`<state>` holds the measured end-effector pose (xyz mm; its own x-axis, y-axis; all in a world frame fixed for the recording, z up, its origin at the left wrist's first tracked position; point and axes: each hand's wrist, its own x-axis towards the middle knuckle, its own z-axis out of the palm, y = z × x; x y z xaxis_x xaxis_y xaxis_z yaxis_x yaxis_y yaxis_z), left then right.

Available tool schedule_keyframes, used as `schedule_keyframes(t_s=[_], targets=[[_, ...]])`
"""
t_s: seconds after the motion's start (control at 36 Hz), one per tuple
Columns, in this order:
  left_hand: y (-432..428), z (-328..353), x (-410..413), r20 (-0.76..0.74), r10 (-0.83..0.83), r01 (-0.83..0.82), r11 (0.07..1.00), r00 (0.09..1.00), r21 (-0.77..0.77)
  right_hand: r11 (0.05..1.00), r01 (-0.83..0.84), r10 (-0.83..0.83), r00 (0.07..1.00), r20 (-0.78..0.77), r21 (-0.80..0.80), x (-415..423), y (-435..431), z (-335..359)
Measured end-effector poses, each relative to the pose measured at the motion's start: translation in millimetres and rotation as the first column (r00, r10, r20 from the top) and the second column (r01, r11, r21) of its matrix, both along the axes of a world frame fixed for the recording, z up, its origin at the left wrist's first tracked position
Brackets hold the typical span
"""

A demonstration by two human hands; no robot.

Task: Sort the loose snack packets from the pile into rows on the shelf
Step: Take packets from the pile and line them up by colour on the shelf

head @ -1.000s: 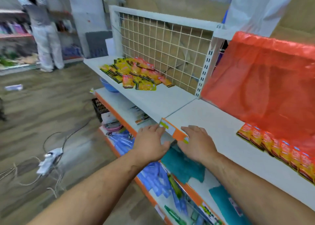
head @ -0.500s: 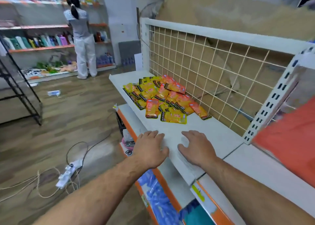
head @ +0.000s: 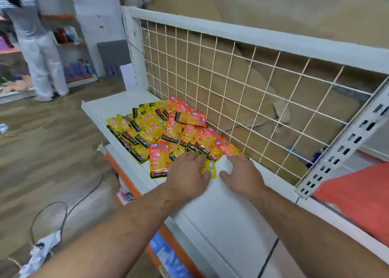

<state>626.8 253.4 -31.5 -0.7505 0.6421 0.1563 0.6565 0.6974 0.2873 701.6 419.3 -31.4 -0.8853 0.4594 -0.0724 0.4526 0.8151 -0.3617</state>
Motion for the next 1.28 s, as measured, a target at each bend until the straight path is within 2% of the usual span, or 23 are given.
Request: schedule_keyframes(t_s=[0.08, 0.22, 0.42, 0.58, 0.72, 0.92, 1.11, 1.17, 1.28], targets=[[14, 4, -25, 0.015, -0.067, 0.067, 0.998, 0.998, -0.008, 0.998, 0.055, -0.055, 0.998, -0.020, 0.006, -16, 7, 0], [34, 9, -69, 0.001, -0.117, 0.117, 0.993, 0.993, -0.029, 0.993, 0.099, -0.102, 0.993, 0.051, 0.069, -38, 10, -1], [53, 11, -107, 0.011, -0.141, 0.141, 0.977, 0.990, -0.158, 0.971, 0.194, -0.202, 0.978, 0.044, 0.137, -54, 12, -1], [67, 14, -118, 0.118, -0.097, 0.110, 0.988, 0.988, -0.113, 0.948, 0.305, -0.314, 0.941, 0.123, 0.090, -61, 14, 8], [73, 18, -126, 0.093, -0.137, 0.151, 0.972, 0.986, -0.178, 0.928, 0.370, -0.370, 0.906, 0.205, 0.039, -66, 17, 8], [77, 16, -128, 0.132, -0.095, 0.112, 0.984, 0.987, -0.135, 0.909, 0.410, -0.417, 0.880, 0.226, 0.079, -62, 14, 13], [73, 21, -118, 0.150, -0.103, 0.107, 0.994, 0.983, -0.019, 0.865, 0.491, -0.469, 0.865, 0.179, -0.104, -43, 18, 19], [72, 25, -111, 0.210, -0.086, 0.083, 0.996, 0.974, 0.024, 0.837, 0.509, -0.485, 0.860, 0.160, -0.201, -38, 20, 24], [72, 33, -95, 0.406, -0.061, 0.003, 0.990, 0.912, 0.142, 0.722, 0.475, -0.511, 0.856, 0.074, -0.503, -24, 19, 33]])
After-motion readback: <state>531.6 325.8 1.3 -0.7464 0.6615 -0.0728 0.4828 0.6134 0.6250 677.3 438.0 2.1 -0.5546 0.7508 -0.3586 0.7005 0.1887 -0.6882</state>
